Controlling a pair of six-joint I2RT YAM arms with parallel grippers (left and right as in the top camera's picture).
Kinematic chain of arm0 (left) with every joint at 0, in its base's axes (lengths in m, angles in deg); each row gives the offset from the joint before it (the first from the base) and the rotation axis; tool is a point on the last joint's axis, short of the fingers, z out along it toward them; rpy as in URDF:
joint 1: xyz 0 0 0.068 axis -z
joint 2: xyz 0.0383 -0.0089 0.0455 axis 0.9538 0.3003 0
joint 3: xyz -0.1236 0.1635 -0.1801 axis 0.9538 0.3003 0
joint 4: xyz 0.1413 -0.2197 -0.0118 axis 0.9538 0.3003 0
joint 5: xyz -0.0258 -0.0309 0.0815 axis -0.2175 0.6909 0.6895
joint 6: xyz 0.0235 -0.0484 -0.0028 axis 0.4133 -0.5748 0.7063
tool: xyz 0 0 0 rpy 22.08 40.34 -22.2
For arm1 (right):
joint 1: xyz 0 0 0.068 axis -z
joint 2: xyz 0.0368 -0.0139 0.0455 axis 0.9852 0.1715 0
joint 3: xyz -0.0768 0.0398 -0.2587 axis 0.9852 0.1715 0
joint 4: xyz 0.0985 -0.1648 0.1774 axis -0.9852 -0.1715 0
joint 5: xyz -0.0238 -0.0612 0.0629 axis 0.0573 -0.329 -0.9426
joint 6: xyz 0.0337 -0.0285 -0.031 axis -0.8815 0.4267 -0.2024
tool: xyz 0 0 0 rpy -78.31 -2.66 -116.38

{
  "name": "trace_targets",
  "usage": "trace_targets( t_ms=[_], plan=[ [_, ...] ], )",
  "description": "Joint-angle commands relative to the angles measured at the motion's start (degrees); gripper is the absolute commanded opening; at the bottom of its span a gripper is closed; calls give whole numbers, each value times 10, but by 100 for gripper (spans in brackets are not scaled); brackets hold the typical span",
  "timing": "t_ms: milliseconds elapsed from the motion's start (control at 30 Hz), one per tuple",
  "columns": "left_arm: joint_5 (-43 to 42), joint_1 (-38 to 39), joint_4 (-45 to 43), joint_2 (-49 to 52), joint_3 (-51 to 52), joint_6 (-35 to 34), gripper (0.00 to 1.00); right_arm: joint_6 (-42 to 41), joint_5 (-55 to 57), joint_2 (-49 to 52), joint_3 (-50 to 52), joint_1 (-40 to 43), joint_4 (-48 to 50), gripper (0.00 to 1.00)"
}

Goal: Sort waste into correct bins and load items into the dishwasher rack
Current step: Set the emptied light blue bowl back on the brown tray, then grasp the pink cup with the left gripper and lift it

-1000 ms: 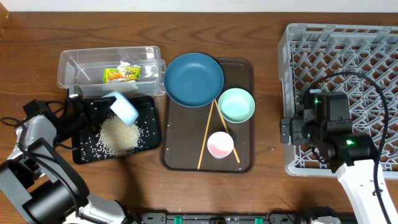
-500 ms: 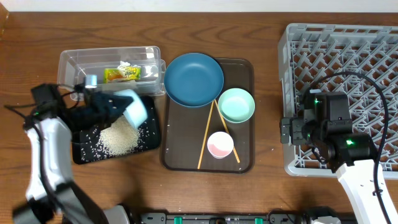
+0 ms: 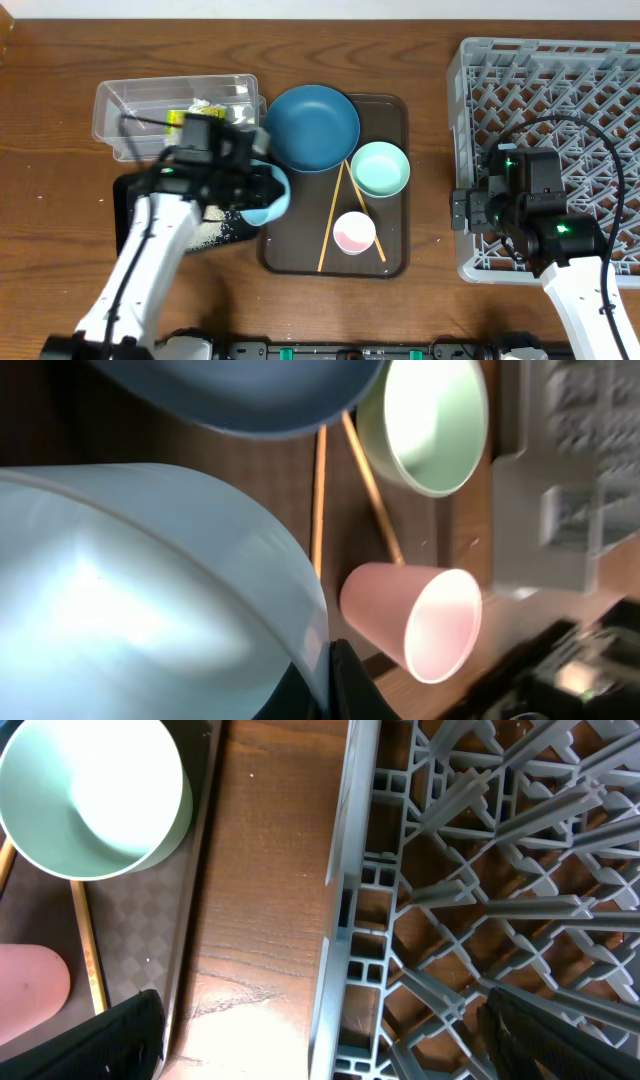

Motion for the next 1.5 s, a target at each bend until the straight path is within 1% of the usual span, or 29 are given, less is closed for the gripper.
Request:
trace_targets(
  t_ms=[0, 100, 367, 467, 500, 533, 600, 633, 700, 867, 1000, 1200, 1267, 1400, 1467],
  plan=[
    [52, 46, -9, 29, -4, -2, 6, -6, -5, -3, -12, -11, -1, 99],
    [73, 71, -22, 60, -4, -3, 6, -6, -5, -3, -12, -11, -1, 99],
    [74, 93, -52, 115, -4, -3, 6, -6, -5, -3, -12, -11, -1, 99],
    [73, 94, -53, 116, -4, -3, 11, -6, -5, -3, -12, -11, -1, 99],
    [72, 94, -53, 116, -4, -3, 15, -6, -5, -3, -12, -11, -1, 99],
    [72, 94, -54, 116, -4, -3, 27, -6, -5, -3, -12, -11, 0, 99],
    [72, 94, -56, 115, -5, -3, 41, -6, -5, -3, -12, -11, -1, 99],
    [72, 94, -55, 115, -6, -3, 44, -6, -5, -3, -12, -11, -1, 99],
    [72, 94, -47, 114, -12, -7, 47, -6, -5, -3, -12, -11, -1, 99],
    [40, 94, -14, 91, -38, -7, 48, -6, -5, -3, -12, -11, -1, 99],
    [-1, 96, -8, 60, -42, -7, 48, -6, -5, -3, -12, -11, 0, 99],
    [-7, 143, 1, 49, -42, -7, 49, -6, -5, -3, -12, -11, 0, 99],
    [12, 167, 1, 55, -42, -7, 49, -6, -5, -3, -12, -11, -1, 99],
    [88, 218, 1, 69, -37, -7, 52, -6, -5, -3, -12, -11, -1, 99],
    [113, 241, 1, 78, -34, -7, 52, -6, -5, -3, -12, -11, -1, 99]
  ],
)
